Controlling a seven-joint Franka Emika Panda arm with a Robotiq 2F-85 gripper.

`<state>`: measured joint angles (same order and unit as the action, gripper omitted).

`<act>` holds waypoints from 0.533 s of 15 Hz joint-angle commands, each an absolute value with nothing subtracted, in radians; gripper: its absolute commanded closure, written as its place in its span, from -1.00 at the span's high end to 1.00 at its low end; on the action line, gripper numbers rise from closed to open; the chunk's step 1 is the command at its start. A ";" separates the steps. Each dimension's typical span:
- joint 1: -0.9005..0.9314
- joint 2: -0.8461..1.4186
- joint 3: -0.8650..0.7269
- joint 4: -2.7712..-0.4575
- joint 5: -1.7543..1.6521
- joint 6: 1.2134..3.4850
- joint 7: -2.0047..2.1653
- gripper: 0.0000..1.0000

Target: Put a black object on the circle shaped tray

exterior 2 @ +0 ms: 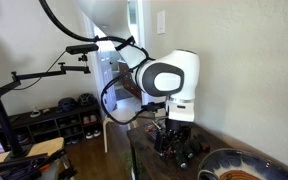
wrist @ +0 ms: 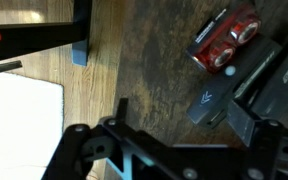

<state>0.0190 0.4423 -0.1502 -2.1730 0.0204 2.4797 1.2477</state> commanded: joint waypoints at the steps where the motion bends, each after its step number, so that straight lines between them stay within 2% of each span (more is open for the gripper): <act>1: 0.045 0.476 -0.174 -2.166 0.021 2.532 1.313 1.00; 8: 0.045 0.504 -0.196 -2.128 0.020 2.561 1.345 1.00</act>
